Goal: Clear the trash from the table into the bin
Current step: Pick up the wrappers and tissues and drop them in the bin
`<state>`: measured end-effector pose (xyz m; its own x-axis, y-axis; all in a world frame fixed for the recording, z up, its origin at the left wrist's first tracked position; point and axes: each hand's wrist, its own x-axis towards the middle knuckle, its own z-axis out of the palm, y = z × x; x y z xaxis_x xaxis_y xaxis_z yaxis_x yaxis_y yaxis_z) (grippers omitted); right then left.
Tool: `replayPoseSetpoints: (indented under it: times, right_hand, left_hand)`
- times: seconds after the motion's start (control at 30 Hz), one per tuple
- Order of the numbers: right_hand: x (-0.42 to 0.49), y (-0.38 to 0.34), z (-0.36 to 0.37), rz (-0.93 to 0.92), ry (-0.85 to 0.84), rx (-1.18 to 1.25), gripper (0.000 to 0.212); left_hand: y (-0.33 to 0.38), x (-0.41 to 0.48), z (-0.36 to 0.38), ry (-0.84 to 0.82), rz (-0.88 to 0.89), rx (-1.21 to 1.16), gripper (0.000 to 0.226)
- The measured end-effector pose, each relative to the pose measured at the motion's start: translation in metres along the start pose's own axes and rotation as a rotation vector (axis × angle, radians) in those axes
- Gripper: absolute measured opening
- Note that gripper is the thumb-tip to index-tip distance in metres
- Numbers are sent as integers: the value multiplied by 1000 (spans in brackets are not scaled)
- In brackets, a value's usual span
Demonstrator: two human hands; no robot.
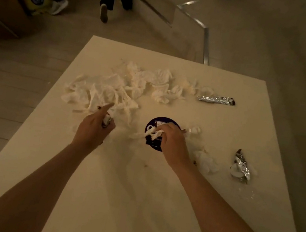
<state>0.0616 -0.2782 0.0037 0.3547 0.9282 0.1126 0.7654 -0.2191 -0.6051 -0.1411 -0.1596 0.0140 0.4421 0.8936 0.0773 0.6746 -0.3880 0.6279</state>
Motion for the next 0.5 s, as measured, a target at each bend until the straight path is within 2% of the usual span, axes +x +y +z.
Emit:
replayPoseSetpoints:
  times: [0.07,0.13,0.27,0.33,0.4,0.5]
  right_hand:
    - [-1,8,-17,39,53,-16,33]
    - [-8,19,-35,84,112,-29,29]
    - [-34,45,-55,208,153,-180,33]
    - [-51,58,-53,254,150,-232,28]
    - [-64,67,-46,272,116,-255,24]
    - [-73,73,-42,244,139,-224,22]
  left_hand:
    - [15,12,8,-28,-1,-45,18]
    - [30,19,18,-68,17,-62,11]
    - [55,26,41,-67,51,-42,18]
    - [67,29,52,-67,67,13,27]
    - [79,30,64,-108,92,28,35]
    - [90,31,80,-126,139,24,36]
